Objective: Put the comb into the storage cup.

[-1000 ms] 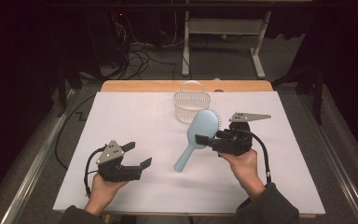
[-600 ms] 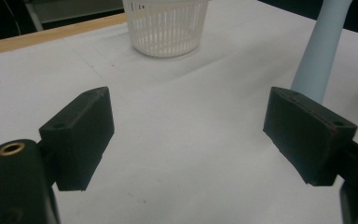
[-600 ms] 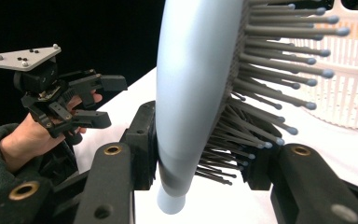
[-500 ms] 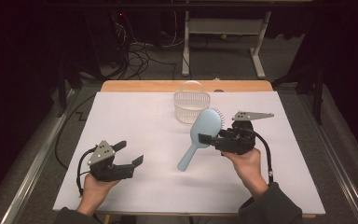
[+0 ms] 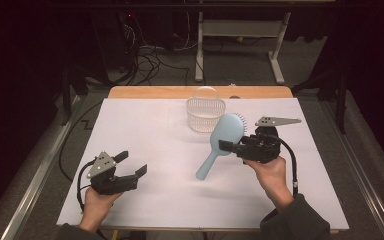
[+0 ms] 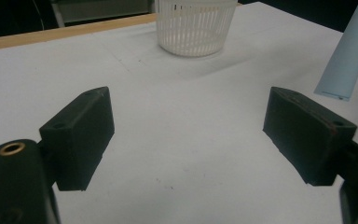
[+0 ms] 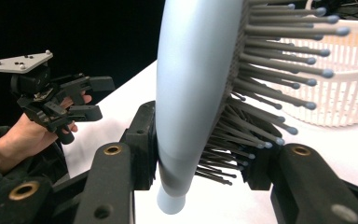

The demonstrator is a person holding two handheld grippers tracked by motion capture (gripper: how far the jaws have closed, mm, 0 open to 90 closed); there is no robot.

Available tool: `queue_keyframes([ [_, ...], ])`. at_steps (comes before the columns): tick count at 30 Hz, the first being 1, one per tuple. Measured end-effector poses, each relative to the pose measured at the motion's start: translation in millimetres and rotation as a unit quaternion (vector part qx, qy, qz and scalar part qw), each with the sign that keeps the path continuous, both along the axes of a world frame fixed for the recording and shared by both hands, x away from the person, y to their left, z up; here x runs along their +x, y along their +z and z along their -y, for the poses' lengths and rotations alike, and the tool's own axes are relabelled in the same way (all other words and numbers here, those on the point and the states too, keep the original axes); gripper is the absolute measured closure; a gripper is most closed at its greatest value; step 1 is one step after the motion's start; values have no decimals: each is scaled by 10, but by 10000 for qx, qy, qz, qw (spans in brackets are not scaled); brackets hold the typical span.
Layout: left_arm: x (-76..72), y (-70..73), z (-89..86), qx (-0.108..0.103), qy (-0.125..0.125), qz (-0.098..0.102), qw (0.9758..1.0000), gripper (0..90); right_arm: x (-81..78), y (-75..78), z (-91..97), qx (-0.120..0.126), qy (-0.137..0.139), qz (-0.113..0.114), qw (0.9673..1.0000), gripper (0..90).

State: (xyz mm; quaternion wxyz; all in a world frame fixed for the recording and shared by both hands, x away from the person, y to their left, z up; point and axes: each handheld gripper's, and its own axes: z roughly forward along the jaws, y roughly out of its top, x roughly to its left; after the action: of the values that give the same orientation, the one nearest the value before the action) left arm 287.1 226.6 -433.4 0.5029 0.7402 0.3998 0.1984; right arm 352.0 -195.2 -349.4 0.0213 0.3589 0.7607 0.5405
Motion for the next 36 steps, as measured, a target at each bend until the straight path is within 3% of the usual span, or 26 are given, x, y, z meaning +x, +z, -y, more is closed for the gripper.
queue_keyframes([
  [23,-26,-124,-125,-105,318,-53,9994,157,39,70,227,-215,-304,4,9993,561],
  [36,-33,-138,-122,-133,330,-69,9993,158,71,144,293,-334,-426,72,9985,559],
])
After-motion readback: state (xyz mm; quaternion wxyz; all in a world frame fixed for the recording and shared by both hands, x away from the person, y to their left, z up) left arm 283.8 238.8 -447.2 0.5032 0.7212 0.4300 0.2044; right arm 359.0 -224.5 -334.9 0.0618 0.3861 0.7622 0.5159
